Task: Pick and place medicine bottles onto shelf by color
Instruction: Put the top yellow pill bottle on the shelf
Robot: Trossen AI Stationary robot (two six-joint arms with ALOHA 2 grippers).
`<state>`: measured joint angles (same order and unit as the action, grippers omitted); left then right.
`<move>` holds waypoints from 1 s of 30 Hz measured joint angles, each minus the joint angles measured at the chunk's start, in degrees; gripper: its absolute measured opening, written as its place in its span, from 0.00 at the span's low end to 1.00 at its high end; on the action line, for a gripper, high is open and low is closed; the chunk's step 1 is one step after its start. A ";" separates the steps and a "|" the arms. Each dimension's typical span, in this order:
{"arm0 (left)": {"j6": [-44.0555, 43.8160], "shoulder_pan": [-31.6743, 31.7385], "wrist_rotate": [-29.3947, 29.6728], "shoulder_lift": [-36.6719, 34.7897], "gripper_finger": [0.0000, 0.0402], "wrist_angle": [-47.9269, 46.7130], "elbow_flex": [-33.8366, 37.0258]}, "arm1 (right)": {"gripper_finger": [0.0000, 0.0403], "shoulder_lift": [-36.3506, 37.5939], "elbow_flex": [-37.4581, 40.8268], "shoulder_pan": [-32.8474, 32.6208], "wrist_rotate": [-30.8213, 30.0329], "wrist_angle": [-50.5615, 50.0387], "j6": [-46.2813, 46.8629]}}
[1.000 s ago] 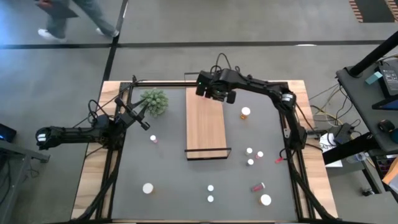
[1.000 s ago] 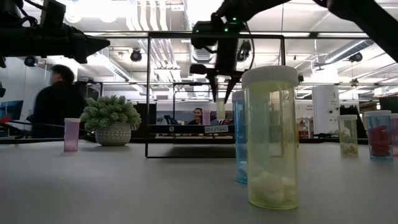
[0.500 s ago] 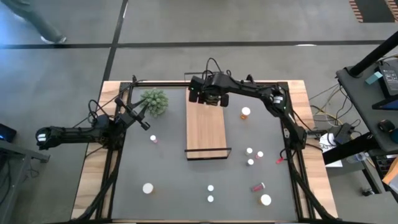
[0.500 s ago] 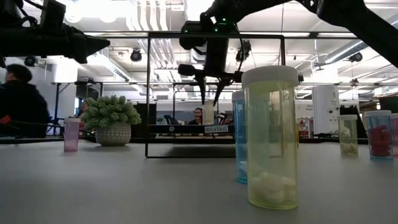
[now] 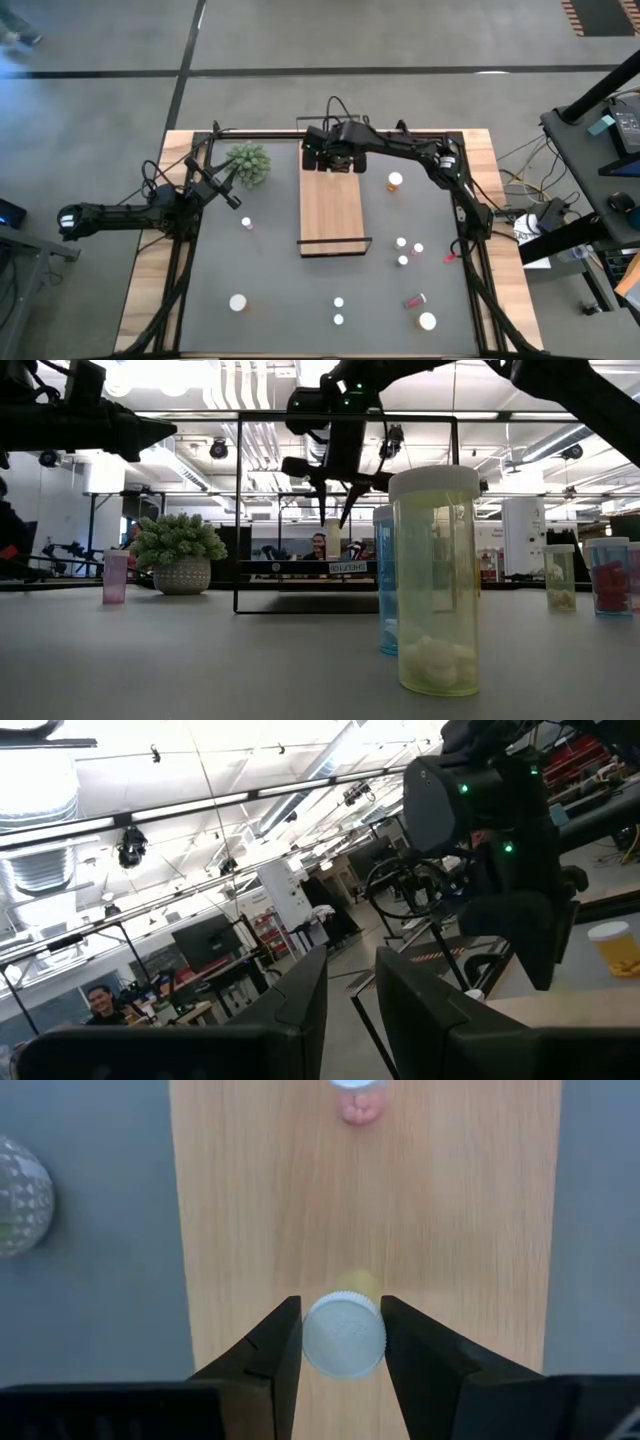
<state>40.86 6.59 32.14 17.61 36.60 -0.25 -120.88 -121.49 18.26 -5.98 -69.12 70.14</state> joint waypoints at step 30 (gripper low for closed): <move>0.00 0.00 0.02 0.00 0.18 0.00 0.00 | 0.30 -1.57 1.20 0.29 -1.90 1.65 -0.54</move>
<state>40.86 6.59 32.16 17.61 36.60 -0.25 -122.45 -120.30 18.55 -7.88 -67.47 69.60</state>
